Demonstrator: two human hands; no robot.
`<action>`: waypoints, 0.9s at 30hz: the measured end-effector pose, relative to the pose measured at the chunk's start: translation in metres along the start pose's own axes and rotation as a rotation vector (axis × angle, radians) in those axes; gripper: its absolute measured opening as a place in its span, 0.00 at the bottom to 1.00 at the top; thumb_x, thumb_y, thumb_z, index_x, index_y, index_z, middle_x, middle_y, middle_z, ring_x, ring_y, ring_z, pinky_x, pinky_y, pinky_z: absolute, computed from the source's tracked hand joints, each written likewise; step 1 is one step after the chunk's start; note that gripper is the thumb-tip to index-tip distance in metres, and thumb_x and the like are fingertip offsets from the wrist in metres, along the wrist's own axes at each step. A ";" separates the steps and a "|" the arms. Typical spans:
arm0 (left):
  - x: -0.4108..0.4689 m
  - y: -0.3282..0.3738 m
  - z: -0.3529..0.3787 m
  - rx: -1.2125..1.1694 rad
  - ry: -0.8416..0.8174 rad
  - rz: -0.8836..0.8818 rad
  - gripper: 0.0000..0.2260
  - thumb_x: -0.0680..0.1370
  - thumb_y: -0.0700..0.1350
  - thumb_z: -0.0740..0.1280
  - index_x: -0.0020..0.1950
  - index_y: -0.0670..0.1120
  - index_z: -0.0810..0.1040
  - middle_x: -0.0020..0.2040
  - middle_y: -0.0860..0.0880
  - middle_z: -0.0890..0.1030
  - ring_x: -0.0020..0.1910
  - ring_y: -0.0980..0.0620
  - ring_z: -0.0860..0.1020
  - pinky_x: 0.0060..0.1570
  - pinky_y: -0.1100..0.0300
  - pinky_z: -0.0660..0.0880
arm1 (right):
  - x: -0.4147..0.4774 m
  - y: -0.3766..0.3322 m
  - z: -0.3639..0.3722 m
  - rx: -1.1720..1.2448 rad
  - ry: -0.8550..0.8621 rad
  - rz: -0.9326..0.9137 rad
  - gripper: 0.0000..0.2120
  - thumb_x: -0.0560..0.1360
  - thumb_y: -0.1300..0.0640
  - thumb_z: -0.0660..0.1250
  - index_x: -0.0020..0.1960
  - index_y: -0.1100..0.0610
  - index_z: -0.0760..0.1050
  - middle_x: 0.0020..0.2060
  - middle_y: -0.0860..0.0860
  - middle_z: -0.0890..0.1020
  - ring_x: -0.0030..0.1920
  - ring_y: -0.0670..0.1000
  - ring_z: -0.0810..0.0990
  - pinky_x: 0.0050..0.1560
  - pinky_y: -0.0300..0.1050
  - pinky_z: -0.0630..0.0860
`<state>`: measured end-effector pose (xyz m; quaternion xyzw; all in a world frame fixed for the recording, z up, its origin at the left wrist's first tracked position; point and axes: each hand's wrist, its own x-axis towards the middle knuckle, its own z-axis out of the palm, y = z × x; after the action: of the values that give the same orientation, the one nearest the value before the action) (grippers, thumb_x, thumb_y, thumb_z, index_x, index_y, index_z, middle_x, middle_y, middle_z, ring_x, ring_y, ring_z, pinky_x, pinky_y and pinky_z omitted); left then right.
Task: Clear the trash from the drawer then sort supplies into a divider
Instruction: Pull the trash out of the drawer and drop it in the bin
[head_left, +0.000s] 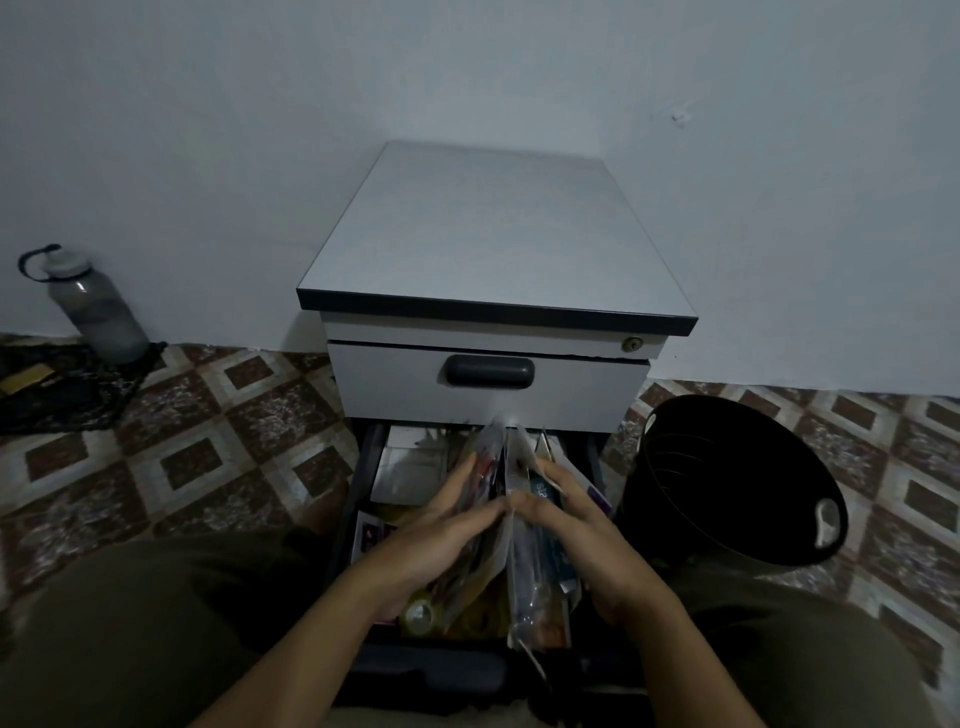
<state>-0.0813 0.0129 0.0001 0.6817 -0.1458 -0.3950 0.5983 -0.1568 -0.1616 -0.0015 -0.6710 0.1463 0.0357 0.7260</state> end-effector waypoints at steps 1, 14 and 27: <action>-0.001 0.000 0.001 0.007 0.006 -0.022 0.36 0.74 0.67 0.65 0.76 0.72 0.47 0.79 0.59 0.54 0.76 0.56 0.56 0.71 0.50 0.58 | -0.002 -0.001 0.001 0.003 0.011 0.017 0.18 0.72 0.44 0.72 0.60 0.33 0.74 0.53 0.34 0.81 0.53 0.37 0.81 0.54 0.41 0.76; 0.002 -0.023 -0.009 -0.084 0.088 -0.065 0.36 0.73 0.62 0.71 0.75 0.71 0.55 0.74 0.59 0.63 0.72 0.55 0.64 0.74 0.50 0.60 | 0.004 0.020 0.010 0.211 0.058 0.091 0.17 0.74 0.48 0.69 0.62 0.48 0.80 0.60 0.53 0.82 0.61 0.56 0.81 0.66 0.60 0.73; 0.006 -0.030 -0.007 -0.151 0.083 -0.052 0.40 0.66 0.62 0.75 0.75 0.65 0.61 0.73 0.55 0.69 0.69 0.53 0.70 0.69 0.46 0.67 | 0.011 0.040 0.010 0.137 0.050 0.110 0.15 0.79 0.56 0.60 0.62 0.49 0.79 0.61 0.54 0.81 0.61 0.55 0.80 0.65 0.61 0.74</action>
<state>-0.0807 0.0208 -0.0301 0.6541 -0.0731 -0.3917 0.6430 -0.1551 -0.1496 -0.0427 -0.6114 0.2029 0.0486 0.7633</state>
